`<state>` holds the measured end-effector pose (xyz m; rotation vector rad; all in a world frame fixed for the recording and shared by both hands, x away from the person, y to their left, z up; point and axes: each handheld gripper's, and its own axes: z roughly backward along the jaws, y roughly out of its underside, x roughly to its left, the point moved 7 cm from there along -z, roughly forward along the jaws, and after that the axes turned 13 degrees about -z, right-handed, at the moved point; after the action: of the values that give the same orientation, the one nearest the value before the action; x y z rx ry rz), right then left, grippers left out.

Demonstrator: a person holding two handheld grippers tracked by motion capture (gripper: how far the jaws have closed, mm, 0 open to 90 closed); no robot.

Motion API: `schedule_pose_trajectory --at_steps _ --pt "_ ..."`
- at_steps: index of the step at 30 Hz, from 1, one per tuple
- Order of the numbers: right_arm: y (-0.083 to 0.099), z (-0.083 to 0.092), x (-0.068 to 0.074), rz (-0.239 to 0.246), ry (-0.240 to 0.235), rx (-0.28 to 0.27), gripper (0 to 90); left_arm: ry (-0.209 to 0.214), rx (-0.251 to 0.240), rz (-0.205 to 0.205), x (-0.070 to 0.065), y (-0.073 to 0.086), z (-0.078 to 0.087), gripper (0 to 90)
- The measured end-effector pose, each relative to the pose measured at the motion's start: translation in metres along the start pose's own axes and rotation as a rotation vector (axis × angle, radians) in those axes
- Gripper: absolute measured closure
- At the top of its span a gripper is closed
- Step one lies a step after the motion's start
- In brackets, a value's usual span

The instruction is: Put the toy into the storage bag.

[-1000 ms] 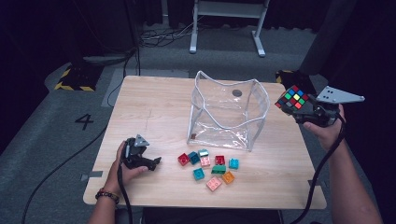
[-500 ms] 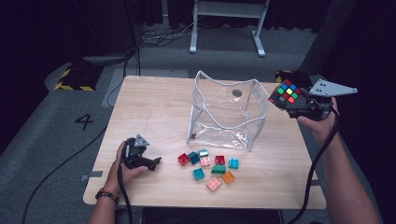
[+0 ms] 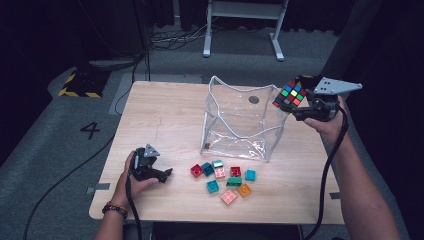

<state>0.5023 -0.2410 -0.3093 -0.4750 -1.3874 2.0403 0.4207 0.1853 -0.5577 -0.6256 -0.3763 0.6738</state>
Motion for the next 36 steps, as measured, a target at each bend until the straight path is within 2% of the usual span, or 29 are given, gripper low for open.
schedule_pose_trajectory --at_steps 4,9,11,13,14,15,16,18,19,23,24,25,26,29,34,36 --pt "-0.005 -0.013 0.006 0.011 -0.043 0.029 33.9 0.0 -0.001 -0.001 0.0 0.0 0.0 0.3" --pt "-0.008 -0.028 0.011 0.042 -0.05 0.072 33.9 0.0 -0.002 -0.001 0.0 0.0 0.0 0.3" --pt "-0.01 -0.041 0.015 0.069 -0.062 0.112 33.9 0.0 -0.001 -0.002 0.0 0.0 0.0 0.3" --pt "-0.011 -0.044 0.015 0.074 -0.062 0.119 33.9 0.0 -0.002 -0.001 0.0 0.0 0.0 0.3" --pt "-0.011 -0.052 0.018 0.091 -0.07 0.144 33.9 0.0 -0.001 -0.001 0.0 0.0 0.0 0.3" --pt "-0.011 -0.052 0.018 0.091 -0.07 0.144 33.9 0.0 -0.001 -0.001 0.0 0.0 0.0 0.3" --pt "-0.011 -0.06 0.019 0.088 -0.085 0.168 33.8 0.0 -0.001 -0.001 0.0 0.0 0.0 0.3" --pt "-0.009 -0.066 0.019 0.107 -0.081 0.203 33.9 0.0 -0.001 -0.001 0.0 0.0 0.0 0.3" --pt "-0.009 -0.066 0.019 0.107 -0.081 0.203 33.9 0.0 -0.002 -0.001 0.0 0.0 0.0 0.3" --pt "-0.003 -0.08 0.02 0.135 -0.091 0.29 33.9 0.0 -0.001 -0.001 0.0 0.0 0.0 0.3" --pt "0.001 -0.086 0.019 0.147 -0.084 0.339 33.8 0.0 -0.002 -0.001 0.0 0.0 0.0 0.3" --pt "0.001 -0.086 0.019 0.147 -0.084 0.339 33.8 0.0 -0.002 -0.001 0.0 0.0 0.0 0.3" --pt "0.005 -0.091 0.018 0.168 -0.079 0.383 33.8 0.0 -0.002 -0.001 0.0 0.0 0.0 0.3" --pt "0.01 -0.097 0.016 0.182 -0.075 0.432 33.8 0.0 -0.002 -0.001 0.0 0.0 0.0 0.3" --pt "0.016 -0.103 0.015 0.192 -0.072 0.477 33.8 0.0 -0.002 -0.001 0.0 0.0 0.0 0.3" --pt "0.022 -0.107 0.015 0.196 -0.074 0.529 33.8 0.0 -0.001 -0.001 0.0 0.0 0.0 0.3"
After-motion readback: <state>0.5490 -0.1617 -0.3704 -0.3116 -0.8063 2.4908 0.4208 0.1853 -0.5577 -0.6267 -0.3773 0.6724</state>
